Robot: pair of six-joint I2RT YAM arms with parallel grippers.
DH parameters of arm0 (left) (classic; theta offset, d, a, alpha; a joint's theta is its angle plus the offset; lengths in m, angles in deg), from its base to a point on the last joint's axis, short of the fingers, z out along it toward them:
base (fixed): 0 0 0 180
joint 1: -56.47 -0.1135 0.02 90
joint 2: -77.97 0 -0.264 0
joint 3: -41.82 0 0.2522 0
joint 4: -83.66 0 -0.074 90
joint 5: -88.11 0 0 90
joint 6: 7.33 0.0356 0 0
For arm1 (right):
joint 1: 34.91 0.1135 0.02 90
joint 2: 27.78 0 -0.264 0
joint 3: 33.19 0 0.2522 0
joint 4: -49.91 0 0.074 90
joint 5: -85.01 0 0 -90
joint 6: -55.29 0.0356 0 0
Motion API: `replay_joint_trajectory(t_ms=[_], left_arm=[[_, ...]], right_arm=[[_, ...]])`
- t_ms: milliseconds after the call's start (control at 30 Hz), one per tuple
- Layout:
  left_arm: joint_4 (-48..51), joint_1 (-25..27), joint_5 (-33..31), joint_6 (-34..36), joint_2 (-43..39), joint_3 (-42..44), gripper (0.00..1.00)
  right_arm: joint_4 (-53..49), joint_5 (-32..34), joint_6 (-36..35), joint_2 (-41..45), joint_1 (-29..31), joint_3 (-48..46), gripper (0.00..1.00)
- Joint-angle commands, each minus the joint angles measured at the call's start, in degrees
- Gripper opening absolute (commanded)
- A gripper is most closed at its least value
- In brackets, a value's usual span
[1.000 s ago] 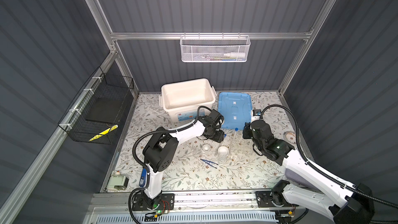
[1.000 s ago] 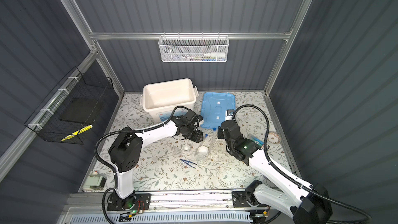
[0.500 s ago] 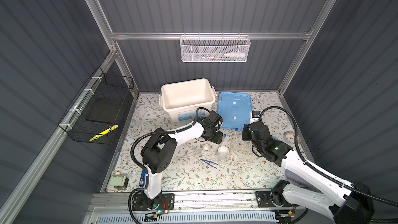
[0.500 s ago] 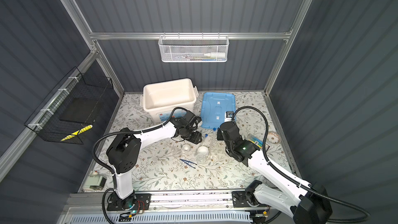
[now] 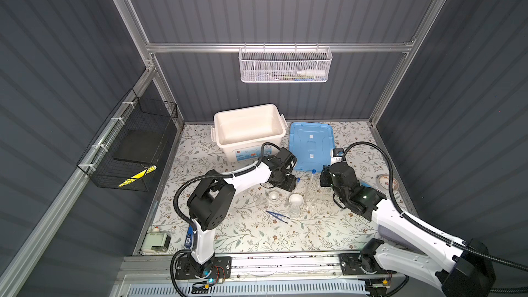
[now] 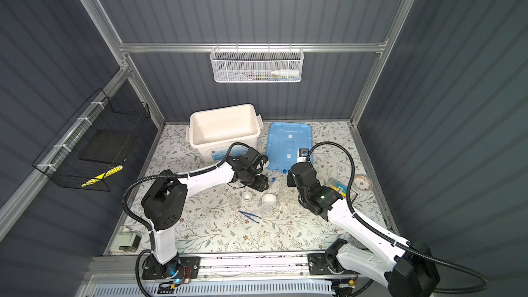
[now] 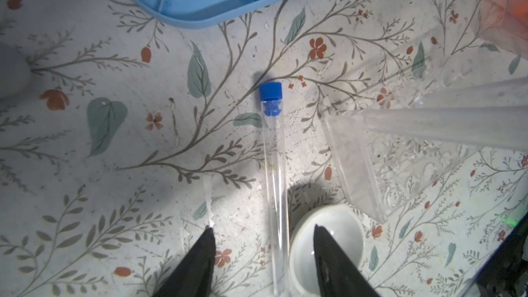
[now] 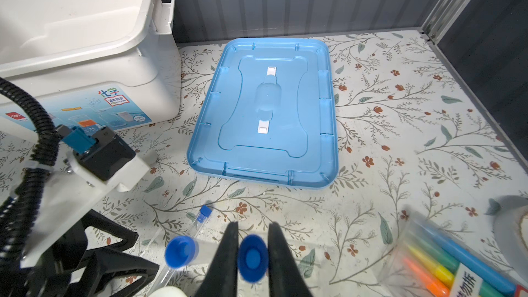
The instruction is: Organize the chemistry lab equipment
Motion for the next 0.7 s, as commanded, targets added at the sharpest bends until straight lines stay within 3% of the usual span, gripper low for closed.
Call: replay_joint_trajectory(t_ms=[0,667], left_arm=[[0.5,0.4,-0.2,-0.5,-1.4,0.8,0.57],[1.1,1.4,-1.3,-0.2,-1.2,0.1,0.57]], right_arm=[[0.8,1.4,-0.4,-1.0,0.3,-0.8,0.18],[0.2,1.6,-1.9,0.1,1.6,-3.0,0.23]])
